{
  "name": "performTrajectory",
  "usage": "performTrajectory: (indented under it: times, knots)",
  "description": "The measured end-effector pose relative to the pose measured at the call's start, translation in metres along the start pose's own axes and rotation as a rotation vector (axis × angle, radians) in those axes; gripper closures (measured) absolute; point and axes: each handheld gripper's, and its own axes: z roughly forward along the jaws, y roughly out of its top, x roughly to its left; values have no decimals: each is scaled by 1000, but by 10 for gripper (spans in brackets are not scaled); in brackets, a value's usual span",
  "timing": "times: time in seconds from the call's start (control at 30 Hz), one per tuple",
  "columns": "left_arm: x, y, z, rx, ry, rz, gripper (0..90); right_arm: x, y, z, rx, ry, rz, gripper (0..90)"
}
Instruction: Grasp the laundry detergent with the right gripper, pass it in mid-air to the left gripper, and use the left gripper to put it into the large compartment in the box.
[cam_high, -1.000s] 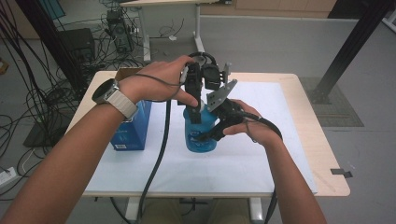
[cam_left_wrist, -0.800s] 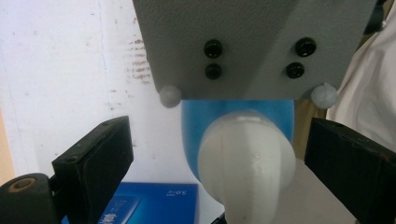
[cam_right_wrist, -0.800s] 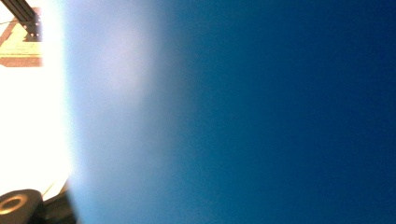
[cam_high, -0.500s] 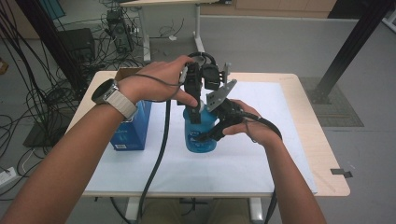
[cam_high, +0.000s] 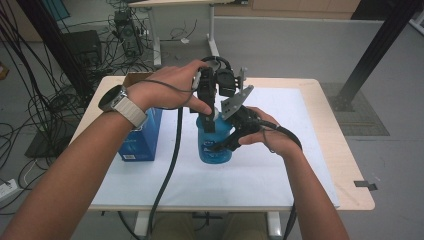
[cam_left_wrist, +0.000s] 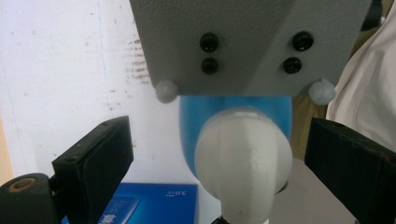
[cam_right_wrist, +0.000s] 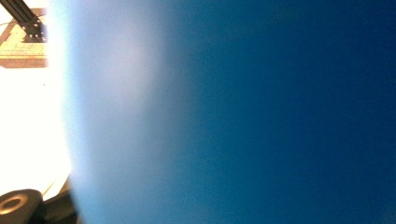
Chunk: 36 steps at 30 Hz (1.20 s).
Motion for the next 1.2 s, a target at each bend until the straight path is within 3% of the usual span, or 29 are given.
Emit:
performTrajectory:
  times: [0.8, 1.0, 1.03, 1.2]
  knots:
    - [1, 0, 3, -11, 6, -1, 83, 1, 1, -1, 0, 2, 6, 434]
    - [0, 1, 7, -13, 0, -3, 83, 4, 2, -1, 14, 6, 32, 434]
    - [0, 2, 9, -12, -3, -3, 83, 1, 2, 0, -11, -3, -7, 434]
    - [1, 2, 14, -14, -10, -1, 84, 1, 1, 0, -9, 0, -3, 434]
